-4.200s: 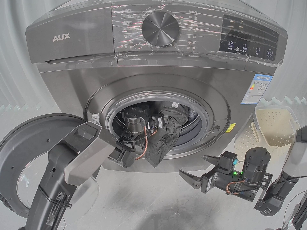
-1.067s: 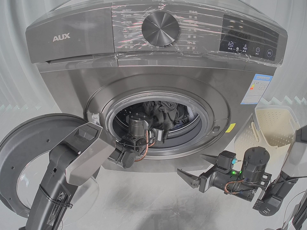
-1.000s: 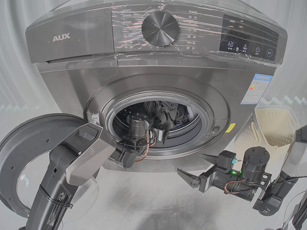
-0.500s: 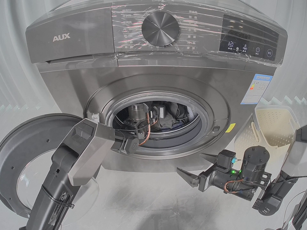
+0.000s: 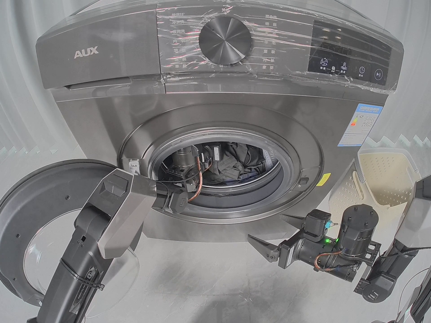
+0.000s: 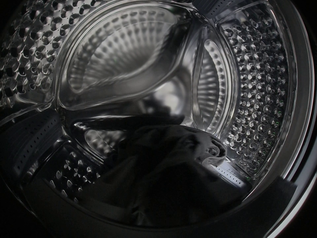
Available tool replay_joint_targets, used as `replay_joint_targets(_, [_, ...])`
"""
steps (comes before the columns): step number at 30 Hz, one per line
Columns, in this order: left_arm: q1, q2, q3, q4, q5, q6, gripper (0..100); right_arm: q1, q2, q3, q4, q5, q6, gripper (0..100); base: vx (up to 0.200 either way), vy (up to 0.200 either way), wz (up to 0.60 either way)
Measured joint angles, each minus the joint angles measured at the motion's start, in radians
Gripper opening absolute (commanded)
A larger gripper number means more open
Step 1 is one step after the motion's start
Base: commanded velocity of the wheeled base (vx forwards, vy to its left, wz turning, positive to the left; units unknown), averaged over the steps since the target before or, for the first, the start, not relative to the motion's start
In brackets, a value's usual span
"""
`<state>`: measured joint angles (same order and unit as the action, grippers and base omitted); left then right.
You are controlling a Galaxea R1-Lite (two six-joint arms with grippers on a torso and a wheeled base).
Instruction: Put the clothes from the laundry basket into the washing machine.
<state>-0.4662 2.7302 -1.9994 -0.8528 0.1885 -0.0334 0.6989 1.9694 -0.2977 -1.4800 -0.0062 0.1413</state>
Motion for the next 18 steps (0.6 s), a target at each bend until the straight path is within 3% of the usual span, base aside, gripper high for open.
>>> replay_joint_targets(18, [-0.013,-0.015,0.05,0.015,0.003,-0.005,100,-0.001,0.0,0.001,0.0,0.0,0.003,100,0.0,0.0,0.0])
